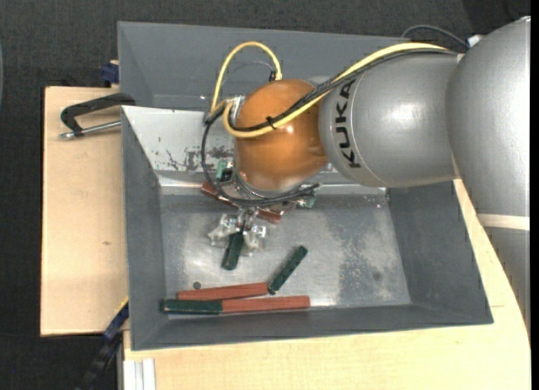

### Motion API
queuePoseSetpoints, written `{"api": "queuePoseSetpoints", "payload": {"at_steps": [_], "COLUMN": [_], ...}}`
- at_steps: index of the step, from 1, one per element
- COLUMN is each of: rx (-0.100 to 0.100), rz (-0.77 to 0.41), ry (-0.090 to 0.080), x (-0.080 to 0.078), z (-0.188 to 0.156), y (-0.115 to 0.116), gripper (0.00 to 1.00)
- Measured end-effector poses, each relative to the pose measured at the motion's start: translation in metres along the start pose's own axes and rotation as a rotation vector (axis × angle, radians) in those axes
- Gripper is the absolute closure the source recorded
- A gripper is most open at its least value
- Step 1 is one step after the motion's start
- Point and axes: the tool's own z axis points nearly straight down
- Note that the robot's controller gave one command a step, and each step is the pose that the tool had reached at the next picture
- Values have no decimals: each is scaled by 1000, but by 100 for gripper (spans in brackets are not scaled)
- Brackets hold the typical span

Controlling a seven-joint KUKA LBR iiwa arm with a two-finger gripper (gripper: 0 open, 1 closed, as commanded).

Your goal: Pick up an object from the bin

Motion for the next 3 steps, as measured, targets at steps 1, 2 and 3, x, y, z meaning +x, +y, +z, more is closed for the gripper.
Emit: {"api": "queuePoseSetpoints", "payload": {"at_steps": [1, 2, 3], "rx": [2, 0, 3], "rz": [0, 0, 1], "ry": [-2, -1, -2], "x": [-1, 0, -1], "z": [-6, -14, -30], "y": [0, 0, 0], "gripper": [100, 100, 100]}}
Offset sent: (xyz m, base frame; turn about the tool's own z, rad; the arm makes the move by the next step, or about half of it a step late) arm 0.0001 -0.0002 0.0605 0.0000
